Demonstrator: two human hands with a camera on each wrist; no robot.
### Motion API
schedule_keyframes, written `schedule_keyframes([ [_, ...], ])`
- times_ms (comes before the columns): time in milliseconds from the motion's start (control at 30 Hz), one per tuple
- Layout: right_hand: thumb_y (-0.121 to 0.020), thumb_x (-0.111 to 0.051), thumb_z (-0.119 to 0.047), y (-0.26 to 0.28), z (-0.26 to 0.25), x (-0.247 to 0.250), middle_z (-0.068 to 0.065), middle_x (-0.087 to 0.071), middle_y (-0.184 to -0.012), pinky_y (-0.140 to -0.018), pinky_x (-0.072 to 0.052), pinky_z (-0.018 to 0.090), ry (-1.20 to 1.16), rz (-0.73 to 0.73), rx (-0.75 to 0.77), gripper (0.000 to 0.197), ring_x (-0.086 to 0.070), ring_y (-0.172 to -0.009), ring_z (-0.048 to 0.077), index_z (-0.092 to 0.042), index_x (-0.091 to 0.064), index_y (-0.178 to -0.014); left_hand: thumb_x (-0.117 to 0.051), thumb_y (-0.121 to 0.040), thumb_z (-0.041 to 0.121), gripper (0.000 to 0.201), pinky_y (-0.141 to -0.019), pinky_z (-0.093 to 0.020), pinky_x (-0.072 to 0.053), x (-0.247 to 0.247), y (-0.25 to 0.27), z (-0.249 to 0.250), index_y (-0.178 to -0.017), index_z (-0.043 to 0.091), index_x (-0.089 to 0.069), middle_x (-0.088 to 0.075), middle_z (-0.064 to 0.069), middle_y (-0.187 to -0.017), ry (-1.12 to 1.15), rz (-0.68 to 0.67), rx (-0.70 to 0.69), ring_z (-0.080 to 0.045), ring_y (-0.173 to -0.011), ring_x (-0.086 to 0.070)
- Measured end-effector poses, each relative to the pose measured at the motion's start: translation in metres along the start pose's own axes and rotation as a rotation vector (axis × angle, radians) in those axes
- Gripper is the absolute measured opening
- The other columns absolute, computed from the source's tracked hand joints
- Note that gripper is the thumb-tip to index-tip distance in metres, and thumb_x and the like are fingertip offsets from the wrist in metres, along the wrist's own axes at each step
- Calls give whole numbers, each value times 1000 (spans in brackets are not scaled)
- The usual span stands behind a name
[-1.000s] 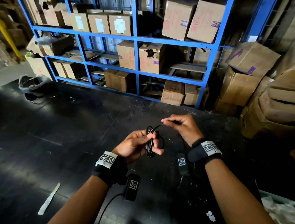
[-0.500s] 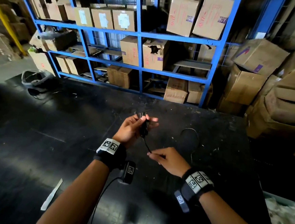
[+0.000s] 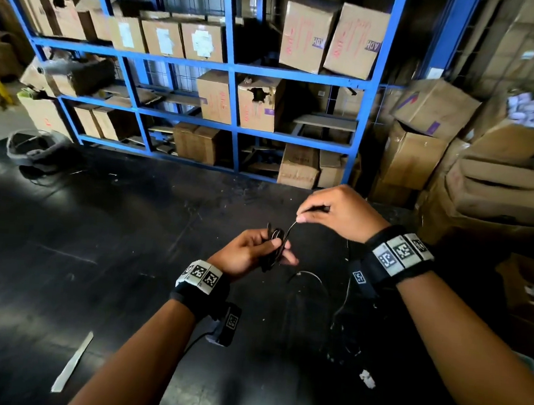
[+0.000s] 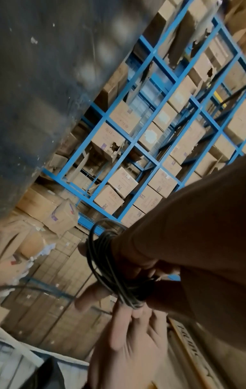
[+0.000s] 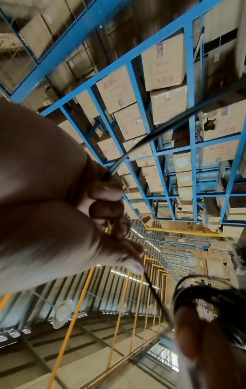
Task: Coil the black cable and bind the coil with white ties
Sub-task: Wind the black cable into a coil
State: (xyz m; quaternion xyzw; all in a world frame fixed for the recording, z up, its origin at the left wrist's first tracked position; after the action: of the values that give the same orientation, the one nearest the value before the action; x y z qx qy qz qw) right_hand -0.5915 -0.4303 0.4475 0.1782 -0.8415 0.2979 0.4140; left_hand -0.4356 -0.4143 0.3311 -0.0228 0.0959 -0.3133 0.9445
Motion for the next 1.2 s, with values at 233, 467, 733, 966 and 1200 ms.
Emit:
schedule_keyframes([
  [233,-82,-84,-20,-8,19,-5,-5,-75,-84,-74,-54,25,-168,120,-19,13,-70,-79,11,-12,-83,-93,-40,-103,5,21,-99,-59,-49,-33,7,9,-104,-3,-59,-64,-14,-81,133,-149,-25,-37,-90,-71],
  [467,-96,-70,-28,33,70,-110,2,-72,-75,-62,-48,36,-524,87,-428,17,-62,-61,18,-30,-80,-110,-54,-97,16,15,-89,-47,-57,-12,-2,54,-103,3,-58,-67,-13,-88,460,-18,-189,-33,-97,-72],
  [733,-103,-59,-36,44,-9,-106,-2,-75,-87,-74,-52,31,-94,-192,-148,25,-67,-79,7,-17,-76,-101,-47,-102,16,16,-100,-50,-48,56,-10,45,-102,7,-60,-71,-15,-95,173,360,-202,-39,-103,-70],
  [966,-93,-73,-34,12,-33,-14,-10,-76,-92,-82,-56,38,31,-162,-68,7,-69,-85,4,-28,-77,-95,-43,-105,7,18,-71,-26,-51,22,-2,21,-103,0,-59,-76,-10,-87,-189,99,-7,-27,-86,-74],
  [1200,-87,-79,-28,-17,-5,19,-6,-79,-100,-88,-58,31,-133,49,-32,19,-73,-95,10,-20,-82,-104,-39,-103,9,25,-84,-46,-55,-10,14,20,-110,-7,-57,-67,-22,-91,52,-73,-8,-40,-83,-72],
])
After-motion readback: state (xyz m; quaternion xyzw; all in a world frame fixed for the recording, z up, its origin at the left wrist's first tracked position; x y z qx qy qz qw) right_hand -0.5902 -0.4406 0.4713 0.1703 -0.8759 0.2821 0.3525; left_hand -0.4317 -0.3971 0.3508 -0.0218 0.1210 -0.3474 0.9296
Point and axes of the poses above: each hand's wrist, its own y-axis away from the middle knuckle, its own x-axis out of the back of the hand, z = x × y, the point moved 7 cm from there along -y, towards the middle knuckle
